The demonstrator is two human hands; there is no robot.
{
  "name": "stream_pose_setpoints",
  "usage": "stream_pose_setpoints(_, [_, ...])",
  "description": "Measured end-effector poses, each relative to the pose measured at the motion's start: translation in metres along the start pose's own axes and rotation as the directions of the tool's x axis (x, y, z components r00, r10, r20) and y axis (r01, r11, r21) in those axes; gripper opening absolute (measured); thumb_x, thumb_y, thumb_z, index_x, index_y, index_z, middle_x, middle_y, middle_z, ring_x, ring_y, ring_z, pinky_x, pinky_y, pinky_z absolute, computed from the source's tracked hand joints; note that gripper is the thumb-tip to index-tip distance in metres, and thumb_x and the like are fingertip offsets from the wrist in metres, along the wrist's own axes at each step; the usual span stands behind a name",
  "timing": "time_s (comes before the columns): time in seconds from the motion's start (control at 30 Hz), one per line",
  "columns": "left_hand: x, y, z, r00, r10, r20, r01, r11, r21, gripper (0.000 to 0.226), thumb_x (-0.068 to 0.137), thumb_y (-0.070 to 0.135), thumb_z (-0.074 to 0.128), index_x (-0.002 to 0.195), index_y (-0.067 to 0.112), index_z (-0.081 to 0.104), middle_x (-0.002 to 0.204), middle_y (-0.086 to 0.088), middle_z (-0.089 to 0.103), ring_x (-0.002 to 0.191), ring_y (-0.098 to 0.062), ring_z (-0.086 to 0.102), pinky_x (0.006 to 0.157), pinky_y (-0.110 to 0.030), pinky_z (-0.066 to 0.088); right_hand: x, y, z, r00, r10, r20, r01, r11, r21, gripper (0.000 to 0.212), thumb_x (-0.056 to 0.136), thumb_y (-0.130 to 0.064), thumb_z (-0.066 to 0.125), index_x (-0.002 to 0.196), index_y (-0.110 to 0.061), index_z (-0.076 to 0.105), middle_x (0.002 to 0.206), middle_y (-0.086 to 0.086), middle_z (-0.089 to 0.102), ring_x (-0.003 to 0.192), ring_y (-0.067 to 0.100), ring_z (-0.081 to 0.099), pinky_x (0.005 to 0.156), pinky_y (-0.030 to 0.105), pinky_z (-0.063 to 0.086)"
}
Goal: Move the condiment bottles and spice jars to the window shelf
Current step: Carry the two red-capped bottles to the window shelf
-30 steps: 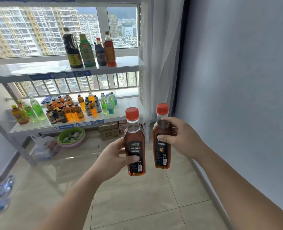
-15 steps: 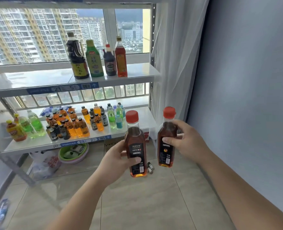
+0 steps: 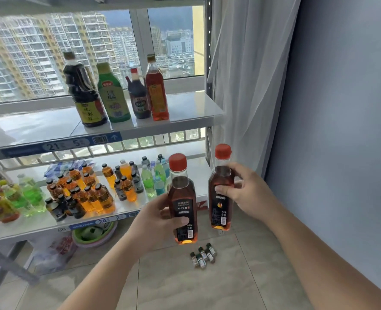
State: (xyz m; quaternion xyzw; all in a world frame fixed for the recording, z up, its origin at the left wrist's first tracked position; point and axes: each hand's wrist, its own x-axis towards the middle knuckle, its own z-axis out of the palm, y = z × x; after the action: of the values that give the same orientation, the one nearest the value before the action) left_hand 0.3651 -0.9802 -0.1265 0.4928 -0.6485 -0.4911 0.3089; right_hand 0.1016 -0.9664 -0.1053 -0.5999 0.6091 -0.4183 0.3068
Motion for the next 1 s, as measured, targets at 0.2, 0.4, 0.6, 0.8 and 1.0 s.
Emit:
stream_pose_setpoints(0.2, [0.100, 0.026, -0.009, 0.995, 0.002, -0.097, 0.004, 0.998, 0.067, 0.047, 0.074, 0.026, 0.089, 0.114, 0.039, 0.070, 0.109, 0.018, 0.076, 0.105, -0.008, 0.070, 0.098, -0.054, 0.053, 0.107, 0.006, -0.024, 0.997, -0.048, 0.057, 0.049, 0.999, -0.020, 0.046, 0.088, -0.026, 0.081, 0.124, -0.042, 0.059, 0.112, -0.022, 0.067, 0.096, 0.005, 0.069, 0.078, 0.015, 0.051])
stream_pose_setpoints(0.4, [0.176, 0.046, -0.018, 0.987, 0.022, -0.156, -0.015, 0.999, 0.051, 0.038, 0.079, 0.017, 0.086, 0.110, 0.033, 0.070, 0.105, 0.023, 0.076, 0.105, 0.001, 0.068, 0.100, -0.041, 0.050, 0.200, 0.000, -0.044, 0.991, -0.112, 0.076, 0.115, 0.992, -0.044, 0.048, 0.090, -0.025, 0.078, 0.130, -0.040, 0.057, 0.115, -0.018, 0.065, 0.091, 0.000, 0.064, 0.075, 0.012, 0.044])
stream_pose_setpoints(0.6, [0.253, 0.060, -0.041, 0.982, 0.055, -0.178, -0.057, 0.998, -0.003, 0.053, 0.077, 0.014, 0.088, 0.121, 0.030, 0.063, 0.114, 0.010, 0.076, 0.112, -0.015, 0.070, 0.100, -0.048, 0.055, 0.287, -0.018, -0.046, 0.980, -0.194, 0.035, 0.195, 0.980, -0.032, 0.041, 0.092, -0.025, 0.076, 0.126, -0.039, 0.057, 0.105, -0.027, 0.060, 0.091, 0.000, 0.062, 0.077, 0.015, 0.048])
stream_pose_setpoints(0.8, [0.323, 0.069, -0.077, 0.980, 0.118, -0.160, -0.122, 0.992, -0.019, 0.055, 0.077, 0.005, 0.086, 0.122, 0.027, 0.062, 0.110, 0.004, 0.077, 0.100, -0.013, 0.074, 0.084, -0.030, 0.059, 0.360, -0.034, -0.040, 0.975, -0.221, -0.022, 0.221, 0.975, -0.016, 0.048, 0.091, -0.023, 0.077, 0.134, -0.031, 0.058, 0.115, -0.014, 0.064, 0.100, 0.013, 0.066, 0.086, 0.027, 0.057])
stream_pose_setpoints(1.0, [0.378, 0.073, -0.114, 0.965, 0.170, -0.200, -0.177, 0.984, -0.020, 0.054, 0.075, 0.002, 0.087, 0.118, 0.027, 0.064, 0.107, 0.005, 0.078, 0.097, -0.014, 0.075, 0.080, -0.031, 0.060, 0.435, -0.045, -0.019, 0.963, -0.258, -0.078, 0.256, 0.966, -0.037, 0.057, 0.088, -0.021, 0.080, 0.141, -0.023, 0.059, 0.121, -0.007, 0.067, 0.117, 0.019, 0.063, 0.104, 0.044, 0.054])
